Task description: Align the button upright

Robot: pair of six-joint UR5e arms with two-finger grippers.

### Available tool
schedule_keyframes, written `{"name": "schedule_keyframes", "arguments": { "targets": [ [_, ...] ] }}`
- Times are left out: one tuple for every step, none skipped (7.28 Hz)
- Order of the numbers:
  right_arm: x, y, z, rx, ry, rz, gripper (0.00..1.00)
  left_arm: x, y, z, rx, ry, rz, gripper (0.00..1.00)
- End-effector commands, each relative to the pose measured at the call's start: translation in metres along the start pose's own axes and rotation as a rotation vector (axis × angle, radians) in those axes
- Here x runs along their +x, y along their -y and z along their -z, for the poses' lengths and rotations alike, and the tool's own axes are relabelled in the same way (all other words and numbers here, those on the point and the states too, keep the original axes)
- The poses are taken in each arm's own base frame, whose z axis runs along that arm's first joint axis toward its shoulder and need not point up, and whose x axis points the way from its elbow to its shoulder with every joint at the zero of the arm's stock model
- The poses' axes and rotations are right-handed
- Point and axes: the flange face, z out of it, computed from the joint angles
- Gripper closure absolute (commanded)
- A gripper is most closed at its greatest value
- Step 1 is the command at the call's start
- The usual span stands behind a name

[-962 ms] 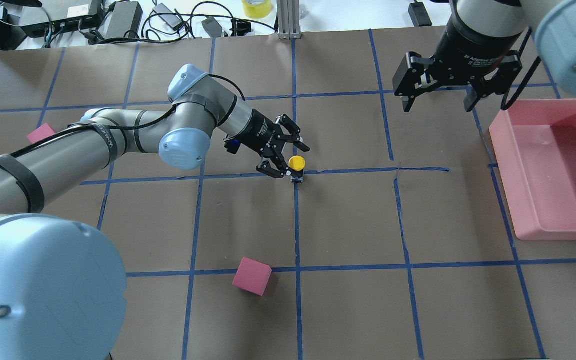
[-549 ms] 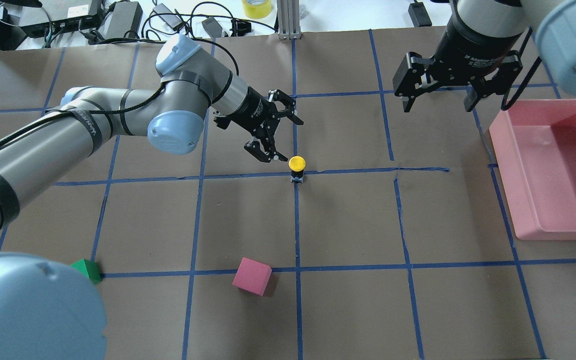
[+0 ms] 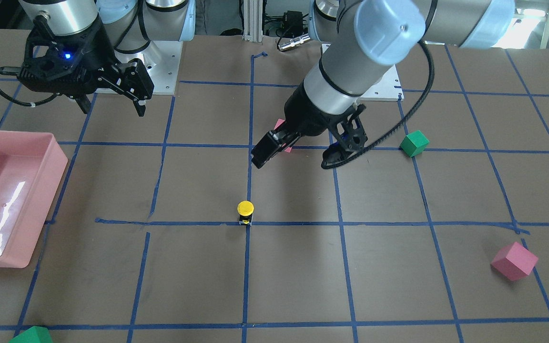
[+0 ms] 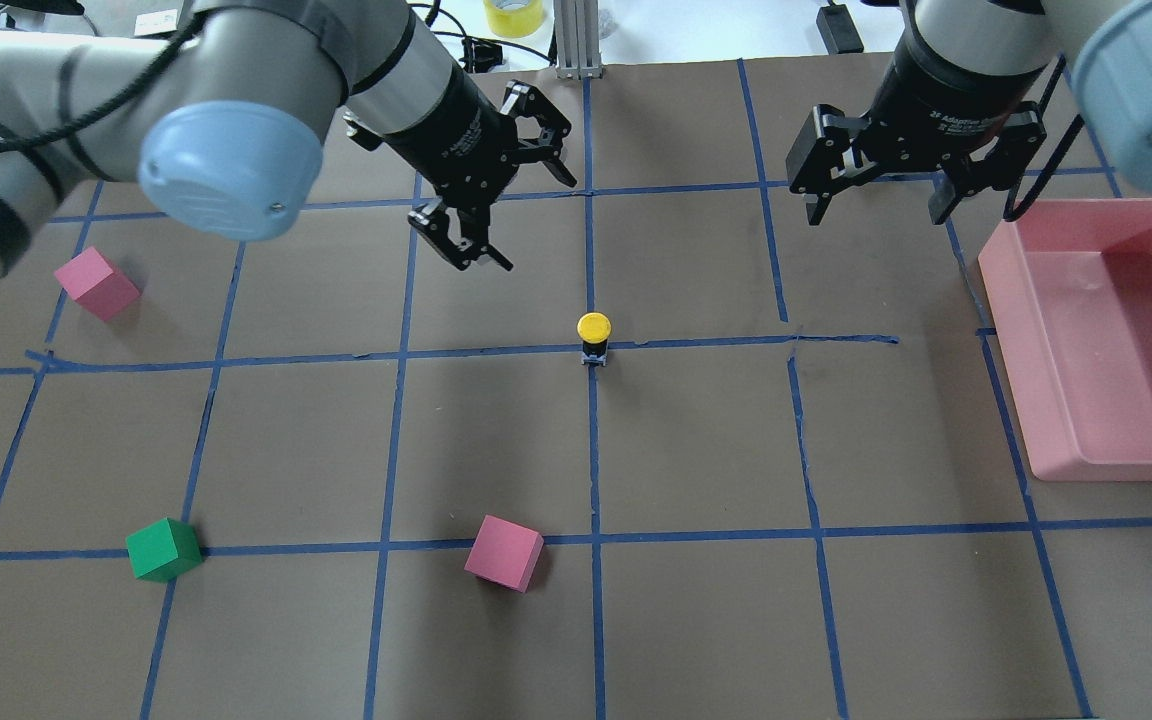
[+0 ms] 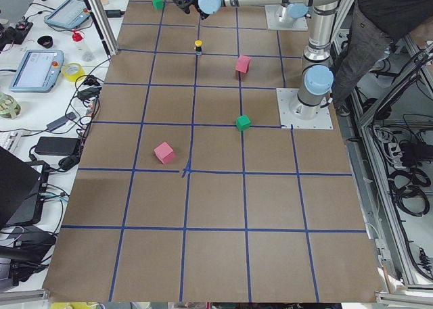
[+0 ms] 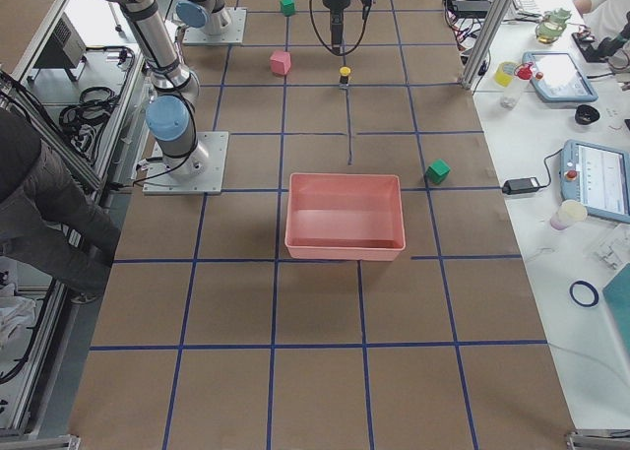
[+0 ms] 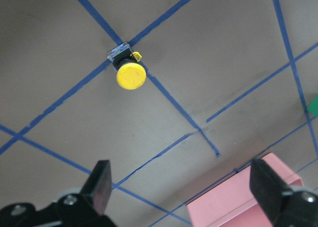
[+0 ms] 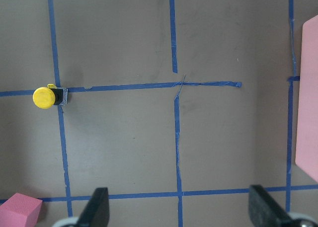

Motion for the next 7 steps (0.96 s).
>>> {"name": "schedule_keyframes", "arguments": {
  "targets": [
    [0.0, 0.0, 0.0, 0.001, 0.0, 0.0, 0.0, -0.042, -0.037, 0.08, 0.186, 0.174, -0.482, 0.0],
    [0.0, 0.0, 0.0, -0.001, 0.0, 0.0, 0.0, -0.049, -0.043, 0.096, 0.209, 0.207, -0.671, 0.0],
    [0.0, 0.0, 0.0, -0.001, 0.0, 0.0, 0.0, -0.058, -0.045, 0.108, 0.246, 0.259, -0.748, 0.0],
    [0.0, 0.0, 0.0, -0.001, 0.0, 0.0, 0.0, -0.068, -0.031, 0.111, 0.254, 0.313, -0.839, 0.0],
    [0.0, 0.0, 0.0, -0.001, 0.0, 0.0, 0.0, -0.081, -0.005, 0.119, 0.239, 0.333, -0.93, 0.0],
    [0.0, 0.0, 0.0, -0.001, 0.0, 0.0, 0.0, -0.101, 0.023, 0.114, 0.209, 0.347, -0.908, 0.0],
    [0.0, 0.0, 0.0, -0.001, 0.0, 0.0, 0.0, -0.104, 0.024, 0.098, 0.194, 0.351, -0.903, 0.0]
  ]
}}
